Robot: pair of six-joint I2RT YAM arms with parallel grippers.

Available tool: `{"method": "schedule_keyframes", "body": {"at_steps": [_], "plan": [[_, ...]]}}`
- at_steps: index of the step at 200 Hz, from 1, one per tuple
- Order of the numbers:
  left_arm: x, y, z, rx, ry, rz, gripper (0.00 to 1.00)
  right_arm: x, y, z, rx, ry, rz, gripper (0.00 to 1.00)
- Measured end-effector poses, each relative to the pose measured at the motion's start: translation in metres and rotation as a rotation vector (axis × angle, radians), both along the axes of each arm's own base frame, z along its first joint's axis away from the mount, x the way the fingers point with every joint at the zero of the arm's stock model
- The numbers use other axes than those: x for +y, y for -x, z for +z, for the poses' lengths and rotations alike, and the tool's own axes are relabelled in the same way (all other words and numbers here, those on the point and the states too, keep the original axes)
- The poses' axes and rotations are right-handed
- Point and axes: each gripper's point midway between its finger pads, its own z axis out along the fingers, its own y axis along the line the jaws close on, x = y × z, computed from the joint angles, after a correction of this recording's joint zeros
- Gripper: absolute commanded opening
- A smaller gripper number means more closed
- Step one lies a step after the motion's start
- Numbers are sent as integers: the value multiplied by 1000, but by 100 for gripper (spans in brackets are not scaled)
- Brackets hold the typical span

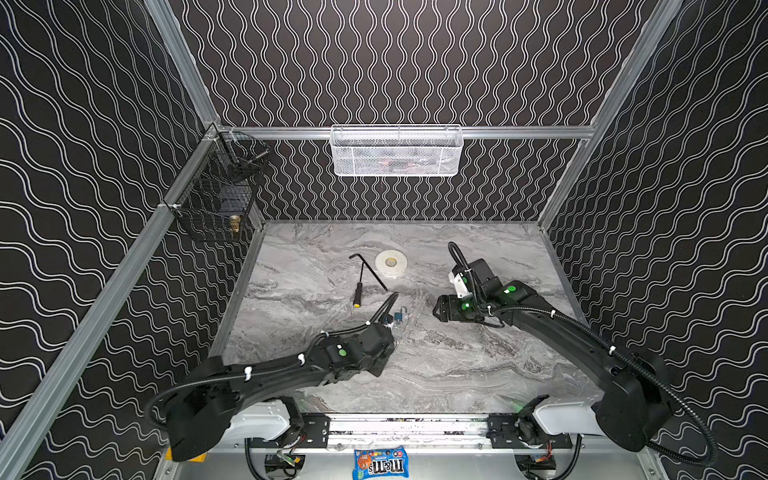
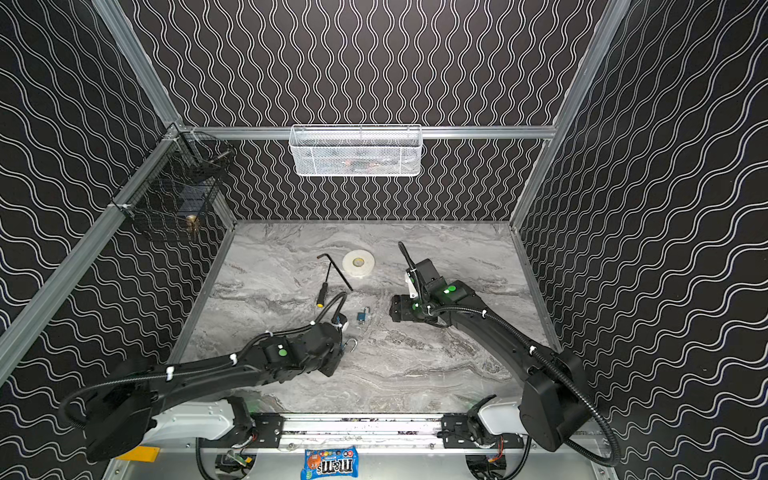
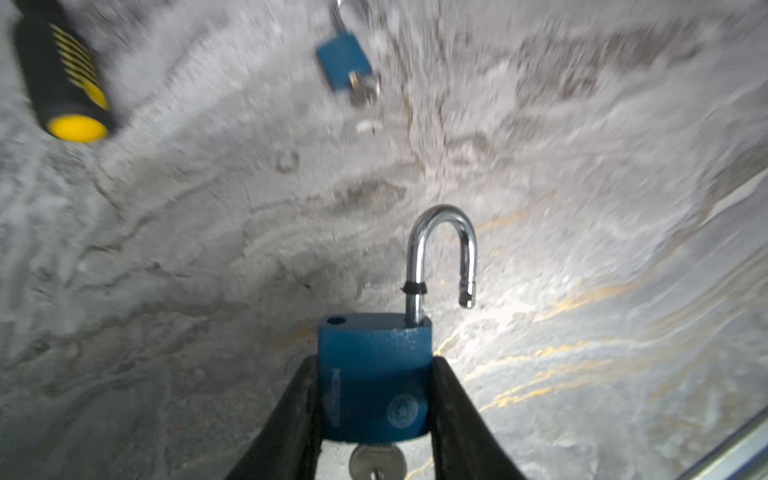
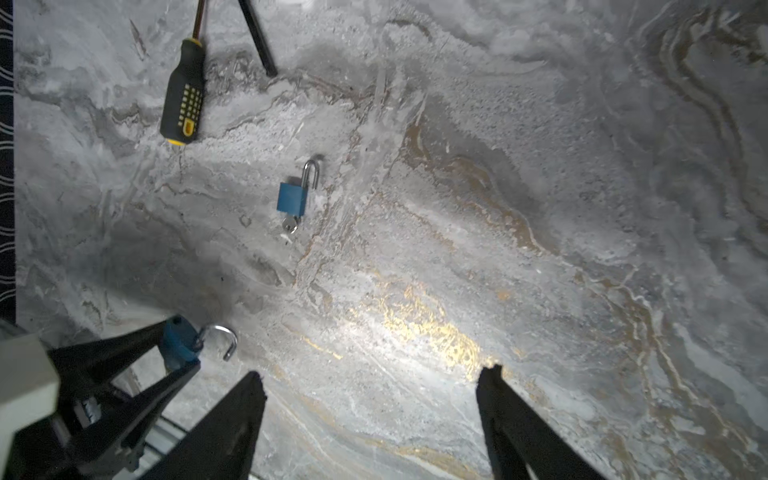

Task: Unlock with the key
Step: 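Lower the open padlock with the left gripper and release it on the table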

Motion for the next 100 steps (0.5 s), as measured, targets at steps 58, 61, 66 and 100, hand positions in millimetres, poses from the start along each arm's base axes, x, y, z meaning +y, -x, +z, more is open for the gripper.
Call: {"method": "schedule_keyframes", "body": {"at_steps": [58, 61, 66, 100], "plan": [[4, 7, -29, 77, -100, -12, 20, -3, 1, -14, 9, -30, -6, 82], [4, 7, -30, 80, -104, -12, 22, -3, 1, -14, 8, -31, -7, 82], [4, 8, -32, 83, -110, -12, 26, -3, 1, -15, 8, -34, -8, 82], [5, 6, -40, 92, -139, -4, 46, -4, 2, -19, 19, -49, -6, 82]]}}
